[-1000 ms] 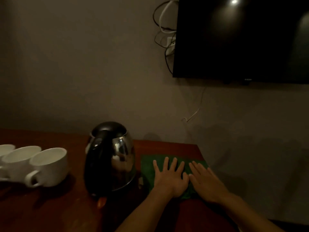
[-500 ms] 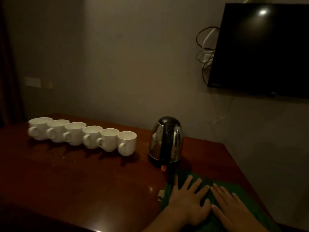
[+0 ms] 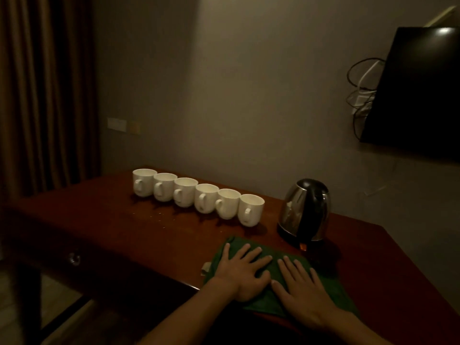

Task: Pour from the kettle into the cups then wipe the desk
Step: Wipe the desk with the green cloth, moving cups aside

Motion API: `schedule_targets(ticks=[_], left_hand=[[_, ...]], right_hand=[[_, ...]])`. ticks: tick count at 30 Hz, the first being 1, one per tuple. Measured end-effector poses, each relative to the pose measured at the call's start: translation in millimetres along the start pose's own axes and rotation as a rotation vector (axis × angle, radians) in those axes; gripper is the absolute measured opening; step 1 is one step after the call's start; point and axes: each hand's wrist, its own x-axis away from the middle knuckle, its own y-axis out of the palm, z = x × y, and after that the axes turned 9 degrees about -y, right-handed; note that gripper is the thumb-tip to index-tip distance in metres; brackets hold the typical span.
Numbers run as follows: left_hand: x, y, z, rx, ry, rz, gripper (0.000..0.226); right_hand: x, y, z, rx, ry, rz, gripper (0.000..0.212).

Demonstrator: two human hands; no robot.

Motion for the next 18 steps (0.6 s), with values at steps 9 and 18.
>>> schedule_targets(ticks=[9, 18], left_hand=[[14, -24, -135, -0.008, -0.154, 0.060, 0.060], [1, -45, -259, -0.018, -0.296, 0.099, 0.061]], right_hand=[[-77, 17, -107, 0.009, -0.190, 0.055, 0.118], [-180, 19, -187, 0.005, -0.367, 0.060, 0.116]])
